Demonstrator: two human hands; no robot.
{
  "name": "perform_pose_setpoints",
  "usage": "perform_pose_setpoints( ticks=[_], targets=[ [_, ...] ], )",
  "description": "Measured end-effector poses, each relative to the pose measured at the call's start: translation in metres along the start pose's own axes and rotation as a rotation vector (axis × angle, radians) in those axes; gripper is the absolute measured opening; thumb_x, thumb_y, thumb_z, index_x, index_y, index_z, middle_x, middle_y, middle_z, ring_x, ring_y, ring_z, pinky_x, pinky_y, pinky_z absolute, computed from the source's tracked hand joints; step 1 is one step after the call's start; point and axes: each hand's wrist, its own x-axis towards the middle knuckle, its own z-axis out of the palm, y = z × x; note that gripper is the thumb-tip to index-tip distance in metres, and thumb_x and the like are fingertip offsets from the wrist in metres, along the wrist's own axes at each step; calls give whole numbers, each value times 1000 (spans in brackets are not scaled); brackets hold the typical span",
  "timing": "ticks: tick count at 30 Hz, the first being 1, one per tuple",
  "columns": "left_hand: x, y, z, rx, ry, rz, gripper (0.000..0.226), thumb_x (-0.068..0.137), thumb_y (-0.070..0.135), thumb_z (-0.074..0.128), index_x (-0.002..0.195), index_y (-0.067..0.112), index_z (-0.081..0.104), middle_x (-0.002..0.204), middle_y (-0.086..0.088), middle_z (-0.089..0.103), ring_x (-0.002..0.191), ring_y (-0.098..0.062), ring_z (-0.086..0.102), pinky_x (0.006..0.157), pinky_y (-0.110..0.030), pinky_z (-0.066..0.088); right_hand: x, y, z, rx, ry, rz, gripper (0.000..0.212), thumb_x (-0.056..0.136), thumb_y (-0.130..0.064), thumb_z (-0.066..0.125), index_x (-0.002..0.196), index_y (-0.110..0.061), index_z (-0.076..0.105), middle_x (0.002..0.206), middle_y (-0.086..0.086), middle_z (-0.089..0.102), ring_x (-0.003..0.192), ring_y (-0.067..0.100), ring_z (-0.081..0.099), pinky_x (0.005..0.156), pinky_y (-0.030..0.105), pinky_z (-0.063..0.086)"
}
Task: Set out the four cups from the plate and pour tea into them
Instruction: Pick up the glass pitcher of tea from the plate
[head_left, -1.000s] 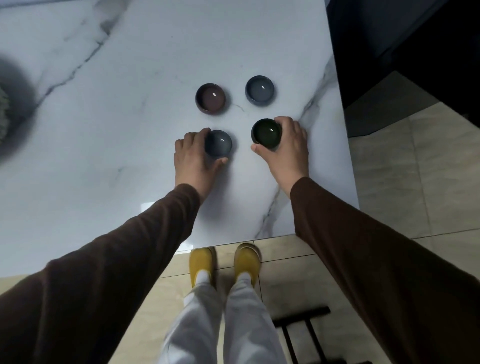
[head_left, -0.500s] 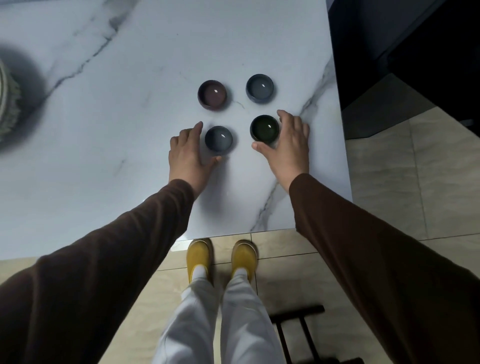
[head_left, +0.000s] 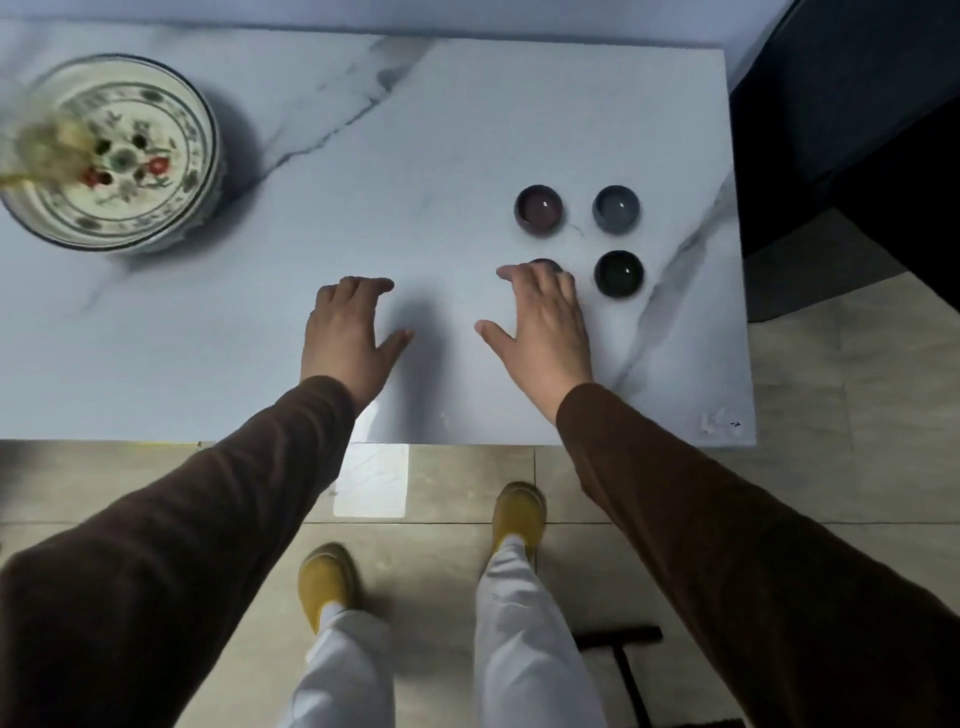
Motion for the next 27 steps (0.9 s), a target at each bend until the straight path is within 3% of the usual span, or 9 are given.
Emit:
perform_pose_setpoints(
  ticks=[12, 27],
  targets=[
    [-58, -156, -127, 126, 21, 18, 53, 85, 34, 65, 132, 15, 50, 130, -8, 54, 120, -34, 45, 95, -45, 40, -37, -207, 74, 26, -89, -21, 52, 89, -38, 64, 135, -20, 49, 134, 1, 50, 124, 24, 42, 102, 35, 37],
    [11, -255, -172, 129, 15, -82, 53, 84, 36, 65, 131, 16, 51, 128, -9, 55, 117, -34, 47, 93, -45, 41, 56, -293, 128, 97, -116, -10, 50, 90, -36, 64, 134, -17, 51, 132, 4, 53, 122, 25, 44, 102, 35, 39]
  ],
)
